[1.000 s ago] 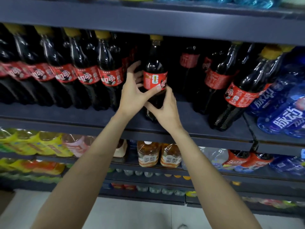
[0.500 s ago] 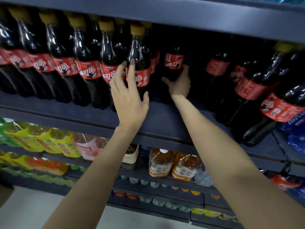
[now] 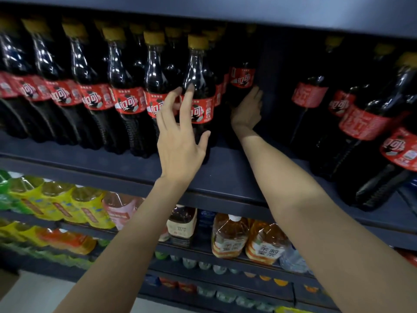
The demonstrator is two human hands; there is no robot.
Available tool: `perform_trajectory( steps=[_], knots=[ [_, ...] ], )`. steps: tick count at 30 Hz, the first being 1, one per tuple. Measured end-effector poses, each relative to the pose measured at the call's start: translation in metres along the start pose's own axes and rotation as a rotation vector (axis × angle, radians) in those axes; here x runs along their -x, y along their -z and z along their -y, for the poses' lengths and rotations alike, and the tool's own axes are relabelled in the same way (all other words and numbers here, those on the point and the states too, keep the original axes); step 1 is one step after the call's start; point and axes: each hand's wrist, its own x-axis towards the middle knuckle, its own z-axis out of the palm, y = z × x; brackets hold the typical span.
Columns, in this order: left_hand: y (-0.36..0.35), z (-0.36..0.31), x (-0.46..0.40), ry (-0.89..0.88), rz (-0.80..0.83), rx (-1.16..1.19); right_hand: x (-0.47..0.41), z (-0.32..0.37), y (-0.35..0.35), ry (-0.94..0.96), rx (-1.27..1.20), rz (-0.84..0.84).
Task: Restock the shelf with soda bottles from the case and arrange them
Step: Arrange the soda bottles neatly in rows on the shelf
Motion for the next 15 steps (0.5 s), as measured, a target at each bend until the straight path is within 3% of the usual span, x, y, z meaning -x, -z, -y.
perform_trajectory(
  steps=[4,8,11,15],
  knots=[
    [-0.002,-0.006,0.007,-0.054,-0.106,0.008,0.007,-0.004,0.015,-0.002,-0.078,0.083],
    [-0.015,-0.033,0.019,-0.178,-0.203,0.2,0.035,-0.022,0.057,0.054,-0.254,0.08],
    [-0.044,-0.058,0.016,-0.107,-0.071,0.414,0.063,-0.052,0.093,0.124,-0.269,-0.009],
    [-0.112,-0.088,-0.012,0.276,0.301,0.718,0.072,-0.089,0.122,0.202,-0.076,-0.138]
  ],
)
